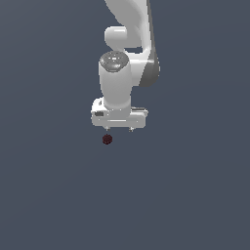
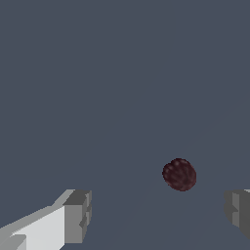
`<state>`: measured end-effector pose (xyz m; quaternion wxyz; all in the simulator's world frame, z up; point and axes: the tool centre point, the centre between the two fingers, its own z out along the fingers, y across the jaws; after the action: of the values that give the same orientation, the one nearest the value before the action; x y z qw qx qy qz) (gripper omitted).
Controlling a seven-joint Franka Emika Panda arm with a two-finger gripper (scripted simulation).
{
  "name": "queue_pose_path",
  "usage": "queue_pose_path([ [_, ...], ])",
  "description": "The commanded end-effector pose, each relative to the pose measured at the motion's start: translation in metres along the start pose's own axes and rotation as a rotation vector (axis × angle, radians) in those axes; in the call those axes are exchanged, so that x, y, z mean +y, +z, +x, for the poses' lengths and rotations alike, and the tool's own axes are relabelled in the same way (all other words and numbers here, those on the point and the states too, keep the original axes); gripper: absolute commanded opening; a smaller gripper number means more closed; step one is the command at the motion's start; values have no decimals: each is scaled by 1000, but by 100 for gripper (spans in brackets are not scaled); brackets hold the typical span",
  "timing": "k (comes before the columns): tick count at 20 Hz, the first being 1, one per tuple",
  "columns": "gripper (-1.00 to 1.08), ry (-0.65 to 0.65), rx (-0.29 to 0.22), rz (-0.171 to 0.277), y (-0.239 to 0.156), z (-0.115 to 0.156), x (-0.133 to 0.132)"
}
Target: Pick up the object and move it to a goal position.
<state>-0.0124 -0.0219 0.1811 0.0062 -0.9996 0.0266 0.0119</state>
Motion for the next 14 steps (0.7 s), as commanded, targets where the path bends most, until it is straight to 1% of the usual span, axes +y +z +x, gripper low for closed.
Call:
queue_pose_path([
  [1,100,9,0,0,1,0,1],
  [7,100,75,1,3,9,-2,5],
  [14,100,225,3,8,27,-7,16],
])
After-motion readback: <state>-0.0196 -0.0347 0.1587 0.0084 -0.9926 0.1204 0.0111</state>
